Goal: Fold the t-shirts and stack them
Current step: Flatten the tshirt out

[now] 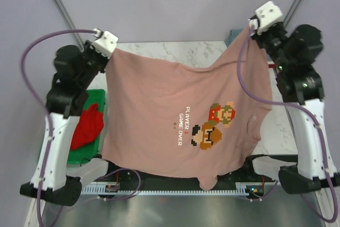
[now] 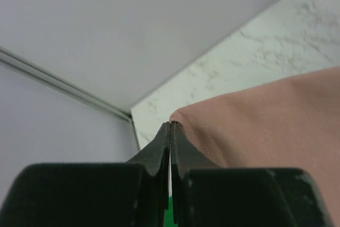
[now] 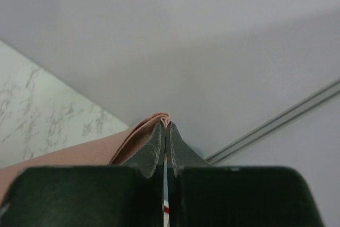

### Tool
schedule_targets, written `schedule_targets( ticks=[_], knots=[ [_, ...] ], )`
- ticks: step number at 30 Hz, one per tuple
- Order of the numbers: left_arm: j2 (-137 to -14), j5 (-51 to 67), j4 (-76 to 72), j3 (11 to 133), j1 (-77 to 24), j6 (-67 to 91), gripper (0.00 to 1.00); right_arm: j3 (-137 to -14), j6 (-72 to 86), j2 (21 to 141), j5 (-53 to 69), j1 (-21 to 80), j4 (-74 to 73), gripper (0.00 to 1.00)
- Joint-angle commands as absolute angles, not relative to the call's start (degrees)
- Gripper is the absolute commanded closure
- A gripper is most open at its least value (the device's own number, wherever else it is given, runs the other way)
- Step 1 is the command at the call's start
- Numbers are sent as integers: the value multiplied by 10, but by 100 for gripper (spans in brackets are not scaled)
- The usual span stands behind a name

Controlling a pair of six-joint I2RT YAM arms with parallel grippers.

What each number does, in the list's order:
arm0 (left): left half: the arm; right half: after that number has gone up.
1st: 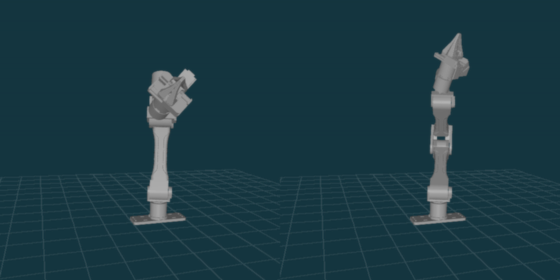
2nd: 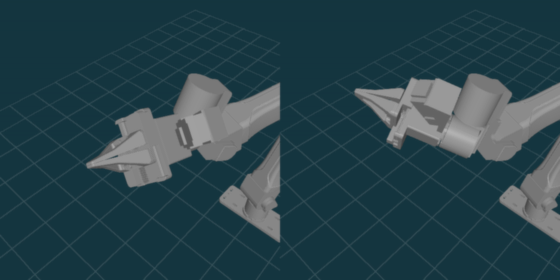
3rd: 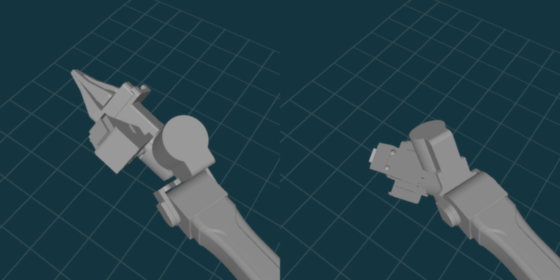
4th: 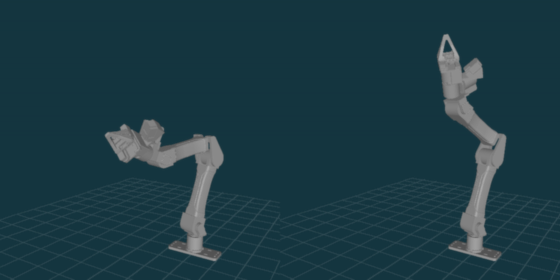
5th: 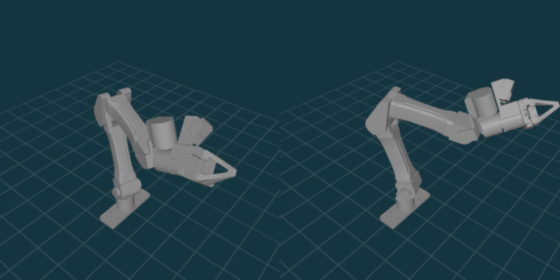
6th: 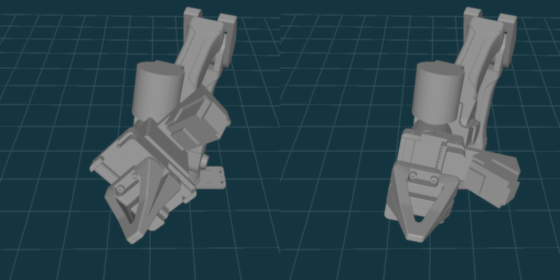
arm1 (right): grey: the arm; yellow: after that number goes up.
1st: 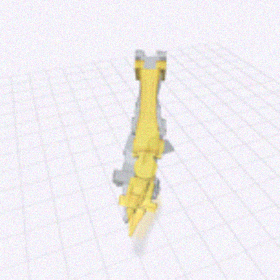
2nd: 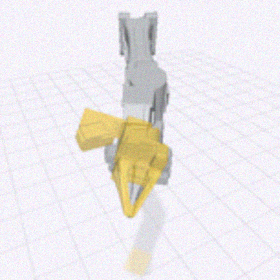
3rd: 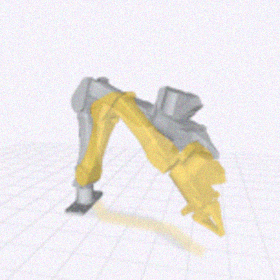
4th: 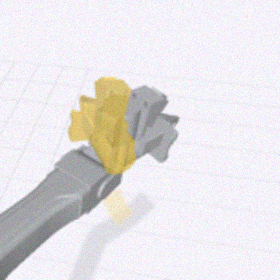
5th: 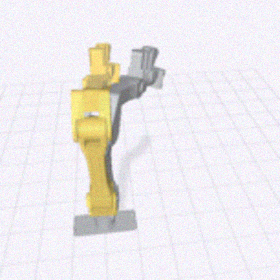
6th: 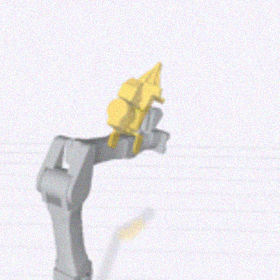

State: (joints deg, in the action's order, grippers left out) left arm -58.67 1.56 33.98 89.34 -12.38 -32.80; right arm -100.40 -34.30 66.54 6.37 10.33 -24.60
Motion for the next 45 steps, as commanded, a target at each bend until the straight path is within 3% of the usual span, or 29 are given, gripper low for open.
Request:
schedule_targets(
  ticks=[1,9,14,28,32,45],
  knots=[
    [-625,18,264,811,-118,-367,98,-953,-345,706,95,101,-171,100],
    [-786,48,188,731,-100,-353,98,-867,-355,859,123,100,-90,100],
    [-930,51,167,753,-85,-350,98,-897,-359,1011,127,101,-67,100],
    [-1214,2,173,1021,-30,-323,98,-1277,-348,1397,62,100,-88,100],
    [-1258,-25,178,1091,-25,-330,98,-1348,-353,1458,51,101,-77,100],
    [-1307,-37,191,1173,-21,-330,98,-1354,-336,1487,31,93,-35,100]
  ],
)
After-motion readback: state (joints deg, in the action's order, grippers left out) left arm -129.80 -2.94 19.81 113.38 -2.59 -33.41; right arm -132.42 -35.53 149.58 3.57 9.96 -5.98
